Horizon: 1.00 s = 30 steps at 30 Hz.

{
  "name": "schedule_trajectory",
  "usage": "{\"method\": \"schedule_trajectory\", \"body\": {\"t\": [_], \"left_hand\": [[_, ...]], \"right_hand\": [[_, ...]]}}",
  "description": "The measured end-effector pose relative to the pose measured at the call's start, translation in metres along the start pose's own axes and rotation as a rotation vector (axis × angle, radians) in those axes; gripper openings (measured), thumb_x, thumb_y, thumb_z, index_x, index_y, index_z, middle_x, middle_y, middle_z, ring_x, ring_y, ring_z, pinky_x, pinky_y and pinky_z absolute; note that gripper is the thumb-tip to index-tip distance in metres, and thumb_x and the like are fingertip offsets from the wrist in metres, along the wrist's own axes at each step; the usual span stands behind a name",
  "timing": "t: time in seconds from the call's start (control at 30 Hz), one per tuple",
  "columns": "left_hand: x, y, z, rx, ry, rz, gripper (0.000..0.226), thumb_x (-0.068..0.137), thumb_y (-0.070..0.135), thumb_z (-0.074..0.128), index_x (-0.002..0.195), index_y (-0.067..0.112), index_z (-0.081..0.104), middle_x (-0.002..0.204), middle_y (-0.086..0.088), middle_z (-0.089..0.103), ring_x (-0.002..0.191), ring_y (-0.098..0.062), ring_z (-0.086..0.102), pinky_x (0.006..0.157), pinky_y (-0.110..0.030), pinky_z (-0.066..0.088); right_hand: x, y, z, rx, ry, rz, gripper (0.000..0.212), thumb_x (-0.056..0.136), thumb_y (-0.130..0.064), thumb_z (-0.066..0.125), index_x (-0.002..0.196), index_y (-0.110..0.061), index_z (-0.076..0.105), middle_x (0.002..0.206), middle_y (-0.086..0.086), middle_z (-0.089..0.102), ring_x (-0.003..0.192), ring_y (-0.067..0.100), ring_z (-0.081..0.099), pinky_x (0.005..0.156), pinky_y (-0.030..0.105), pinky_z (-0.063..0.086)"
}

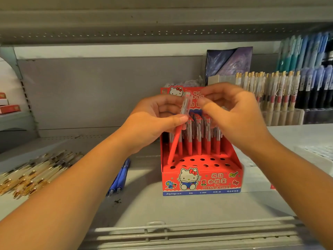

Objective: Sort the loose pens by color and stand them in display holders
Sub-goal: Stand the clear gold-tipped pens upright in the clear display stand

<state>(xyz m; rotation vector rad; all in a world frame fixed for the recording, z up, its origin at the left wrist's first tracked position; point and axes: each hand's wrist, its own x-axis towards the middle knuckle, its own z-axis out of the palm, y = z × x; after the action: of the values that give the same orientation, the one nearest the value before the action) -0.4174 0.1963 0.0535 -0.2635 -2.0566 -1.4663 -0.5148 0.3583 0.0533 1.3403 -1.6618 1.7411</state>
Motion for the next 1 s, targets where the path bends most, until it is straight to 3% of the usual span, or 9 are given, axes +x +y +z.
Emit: {"method": "schedule_trajectory", "body": {"t": [0.13, 0.27, 0.33, 0.4, 0.57, 0.67, 0.73, 0.87, 1.0], "left_hand": [[0.000, 0.000, 0.001, 0.030, -0.014, 0.032, 0.035, 0.078, -0.005, 0.072, 0.104, 0.016, 0.063, 0.074, 0.001, 0.070, 0.068, -0.016, 0.069, 0.065, -0.031, 0.058], [0.001, 0.000, 0.000, 0.064, 0.049, 0.050, 0.030, 0.075, 0.012, 0.077, 0.102, 0.017, 0.064, 0.078, -0.006, 0.073, 0.074, -0.018, 0.072, 0.075, -0.032, 0.058], [0.003, -0.001, -0.002, 0.106, 0.116, 0.053, 0.015, 0.085, 0.018, 0.072, 0.099, 0.015, 0.067, 0.084, -0.007, 0.075, 0.080, -0.017, 0.072, 0.082, -0.029, 0.056], [0.007, -0.005, -0.004, 0.149, 0.221, -0.001, 0.003, 0.092, 0.018, 0.066, 0.092, 0.016, 0.067, 0.083, -0.001, 0.074, 0.079, -0.012, 0.069, 0.078, -0.023, 0.052], [0.017, -0.016, -0.014, 0.393, 0.424, -0.241, 0.015, 0.086, 0.006, 0.064, 0.092, 0.021, 0.065, 0.081, 0.007, 0.063, 0.071, -0.010, 0.058, 0.068, -0.025, 0.050], [0.011, -0.021, -0.017, 0.452, 0.309, -0.410, 0.014, 0.083, 0.010, 0.067, 0.082, 0.022, 0.060, 0.080, 0.006, 0.058, 0.073, -0.011, 0.055, 0.078, -0.042, 0.057], [0.006, -0.022, -0.015, 0.426, 0.201, -0.503, 0.022, 0.083, 0.009, 0.065, 0.075, 0.025, 0.052, 0.085, 0.002, 0.058, 0.081, -0.015, 0.057, 0.076, -0.046, 0.058], [-0.001, -0.021, -0.010, 0.336, 0.056, -0.630, 0.020, 0.085, 0.001, 0.055, 0.091, 0.021, 0.059, 0.103, -0.012, 0.064, 0.096, -0.029, 0.064, 0.070, -0.050, 0.061], [-0.011, -0.024, -0.009, 0.199, 0.005, -0.631, 0.035, 0.087, -0.009, 0.046, 0.099, 0.022, 0.058, 0.098, -0.013, 0.074, 0.080, -0.027, 0.074, 0.065, -0.050, 0.062]], "right_hand": [[-0.002, -0.004, 0.020, 0.110, -0.004, 0.135, 0.019, 0.085, -0.017, 0.075, 0.102, -0.015, 0.067, 0.088, 0.001, 0.072, 0.074, 0.010, 0.069, 0.058, 0.023, 0.054], [0.000, -0.004, 0.024, 0.165, 0.018, 0.170, 0.015, 0.086, -0.013, 0.074, 0.099, -0.011, 0.067, 0.088, 0.009, 0.073, 0.080, 0.021, 0.072, 0.070, 0.035, 0.059], [0.001, -0.005, 0.022, 0.192, 0.044, 0.156, 0.013, 0.086, -0.010, 0.073, 0.097, -0.013, 0.066, 0.087, 0.011, 0.073, 0.078, 0.024, 0.072, 0.066, 0.035, 0.061], [-0.001, -0.004, 0.021, 0.190, 0.065, 0.136, 0.017, 0.087, -0.009, 0.072, 0.098, -0.019, 0.063, 0.085, 0.008, 0.071, 0.072, 0.020, 0.073, 0.057, 0.030, 0.060], [-0.003, -0.002, 0.027, 0.124, 0.041, 0.115, 0.024, 0.088, -0.008, 0.071, 0.101, -0.023, 0.058, 0.093, 0.008, 0.065, 0.073, 0.020, 0.072, 0.052, 0.031, 0.059], [-0.003, 0.000, 0.030, 0.117, 0.019, 0.116, 0.024, 0.088, -0.007, 0.071, 0.102, -0.022, 0.059, 0.092, 0.007, 0.064, 0.074, 0.020, 0.071, 0.052, 0.033, 0.060], [-0.003, 0.002, 0.032, 0.093, 0.002, 0.133, 0.023, 0.087, -0.009, 0.072, 0.101, -0.023, 0.059, 0.093, 0.005, 0.064, 0.076, 0.019, 0.071, 0.052, 0.032, 0.060], [0.000, 0.002, 0.033, 0.084, -0.028, 0.155, 0.026, 0.087, -0.008, 0.072, 0.095, -0.029, 0.059, 0.091, 0.005, 0.065, 0.076, 0.022, 0.070, 0.052, 0.033, 0.060], [0.004, 0.002, 0.036, 0.094, -0.075, 0.150, 0.029, 0.087, -0.006, 0.071, 0.092, -0.032, 0.059, 0.082, -0.006, 0.064, 0.072, 0.017, 0.070, 0.051, 0.030, 0.058]]}}
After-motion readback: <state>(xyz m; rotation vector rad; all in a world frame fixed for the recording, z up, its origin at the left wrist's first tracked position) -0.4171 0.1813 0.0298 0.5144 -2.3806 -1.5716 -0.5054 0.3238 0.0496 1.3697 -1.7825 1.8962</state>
